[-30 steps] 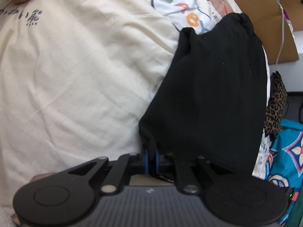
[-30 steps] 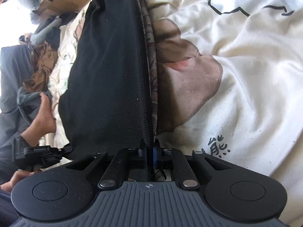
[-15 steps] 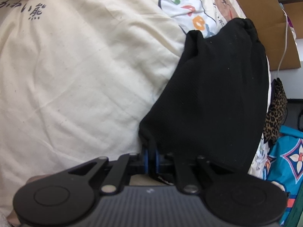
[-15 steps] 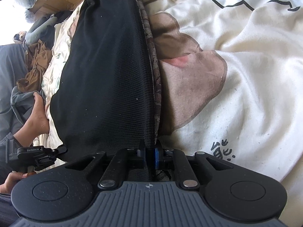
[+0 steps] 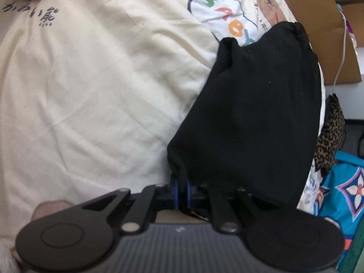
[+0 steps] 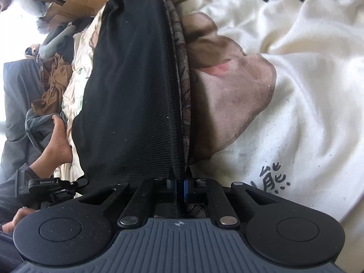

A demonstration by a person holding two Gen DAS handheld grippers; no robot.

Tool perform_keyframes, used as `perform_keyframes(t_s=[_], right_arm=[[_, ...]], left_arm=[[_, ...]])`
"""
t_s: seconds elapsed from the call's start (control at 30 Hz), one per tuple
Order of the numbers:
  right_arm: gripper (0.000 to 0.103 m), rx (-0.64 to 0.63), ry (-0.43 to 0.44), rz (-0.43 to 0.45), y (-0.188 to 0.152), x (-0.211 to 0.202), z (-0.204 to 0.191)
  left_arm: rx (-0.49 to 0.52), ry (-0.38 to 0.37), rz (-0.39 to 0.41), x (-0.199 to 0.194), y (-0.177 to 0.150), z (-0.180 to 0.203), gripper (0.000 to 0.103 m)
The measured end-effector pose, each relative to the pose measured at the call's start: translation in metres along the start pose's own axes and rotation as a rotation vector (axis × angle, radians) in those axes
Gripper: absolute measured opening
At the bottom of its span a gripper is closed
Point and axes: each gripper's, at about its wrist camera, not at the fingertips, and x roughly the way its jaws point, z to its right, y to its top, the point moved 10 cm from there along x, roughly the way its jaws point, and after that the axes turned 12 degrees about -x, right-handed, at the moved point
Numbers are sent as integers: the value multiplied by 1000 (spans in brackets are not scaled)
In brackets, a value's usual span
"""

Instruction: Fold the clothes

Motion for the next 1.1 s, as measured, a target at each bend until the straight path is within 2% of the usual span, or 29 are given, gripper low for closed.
perform_keyframes(t_s=[0.23,0.4,0.63,0.83,1.03,1.1], right_arm=[[2,0,37,42,9,-30,-23],[2,-14,58,35,10,-46,-38],[2,-4,63,-10,-9,-61,-53],[2,34,76,-3,-27,-75,-54],[2,18,92,61,-7,-77,-63],[2,10,100,82,2,-79,-66]], left_arm=[[27,10,-48,-32,-5,24,7],[34,24,-67,-48,-19,26,7],[44,45,-94,-71,-38,29,7],[20,43,-104,-80,-52,22,7],[38,16,-90,-82,-38,33,7],[38,-18,-67,-90,-28,43,7]])
